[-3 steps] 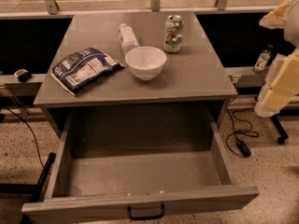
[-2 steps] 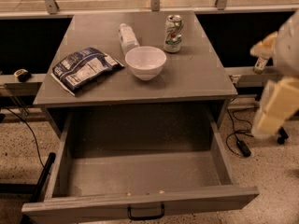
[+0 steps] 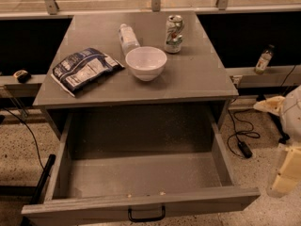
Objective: Close top drawer
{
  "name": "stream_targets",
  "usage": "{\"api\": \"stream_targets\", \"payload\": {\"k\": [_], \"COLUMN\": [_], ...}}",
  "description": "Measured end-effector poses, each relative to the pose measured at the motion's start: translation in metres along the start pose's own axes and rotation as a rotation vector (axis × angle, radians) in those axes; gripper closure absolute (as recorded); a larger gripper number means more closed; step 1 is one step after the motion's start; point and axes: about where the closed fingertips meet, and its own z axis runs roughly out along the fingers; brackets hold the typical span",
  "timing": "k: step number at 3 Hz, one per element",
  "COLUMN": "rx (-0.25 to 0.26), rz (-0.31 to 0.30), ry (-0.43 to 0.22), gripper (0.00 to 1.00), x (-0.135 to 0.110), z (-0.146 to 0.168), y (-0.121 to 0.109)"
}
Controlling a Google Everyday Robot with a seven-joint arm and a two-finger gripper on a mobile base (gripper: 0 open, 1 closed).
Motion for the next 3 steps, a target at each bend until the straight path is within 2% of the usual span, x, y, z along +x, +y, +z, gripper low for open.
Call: {"api": "stream_targets", "payload": {"k": [1,2,3], "rx": [-0.008,-0.005,0.048], "rz": [-0.039,-0.041,-0.117], "ry": [0.002,-0.001,0.022], "gripper": [0.00,0.00,0.00], "x": [0.003,0.006,0.010], "z": [0.004,0.025,0.052], "y": [0.003,0.007,0.029]}}
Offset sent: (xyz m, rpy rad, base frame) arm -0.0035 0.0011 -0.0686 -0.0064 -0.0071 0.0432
